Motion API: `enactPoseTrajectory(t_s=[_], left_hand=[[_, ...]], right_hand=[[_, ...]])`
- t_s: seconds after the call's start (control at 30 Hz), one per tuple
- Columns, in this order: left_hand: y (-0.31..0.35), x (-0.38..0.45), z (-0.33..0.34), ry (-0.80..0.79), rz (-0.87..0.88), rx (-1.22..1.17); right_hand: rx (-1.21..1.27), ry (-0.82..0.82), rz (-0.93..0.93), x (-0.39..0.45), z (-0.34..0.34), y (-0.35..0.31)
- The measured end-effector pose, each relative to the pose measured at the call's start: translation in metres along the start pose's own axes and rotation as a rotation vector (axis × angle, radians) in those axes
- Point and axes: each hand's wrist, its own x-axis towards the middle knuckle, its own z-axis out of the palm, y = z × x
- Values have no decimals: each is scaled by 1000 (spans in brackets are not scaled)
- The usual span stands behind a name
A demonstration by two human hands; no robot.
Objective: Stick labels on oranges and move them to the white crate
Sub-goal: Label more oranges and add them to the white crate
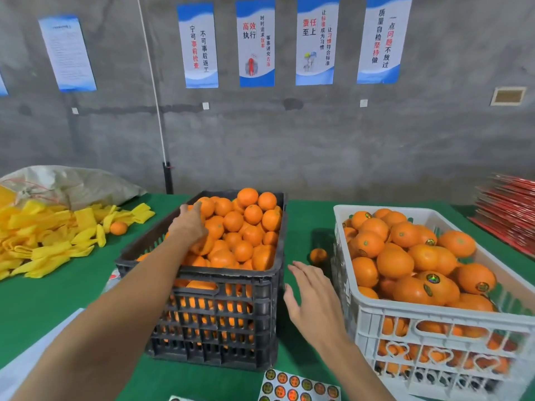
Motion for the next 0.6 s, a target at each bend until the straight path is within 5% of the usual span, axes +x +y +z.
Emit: enactPoseTrajectory(t_s=[0.2, 0.4, 0.6], left_hand=[[5, 2, -10, 120, 77, -28], [59, -94, -20, 357, 534, -433], [106, -212, 15, 367, 796, -634]], right_hand=[[37, -22, 46, -1, -2, 7], [235, -7, 124, 4, -17, -5], [494, 35, 250, -8, -40, -13]])
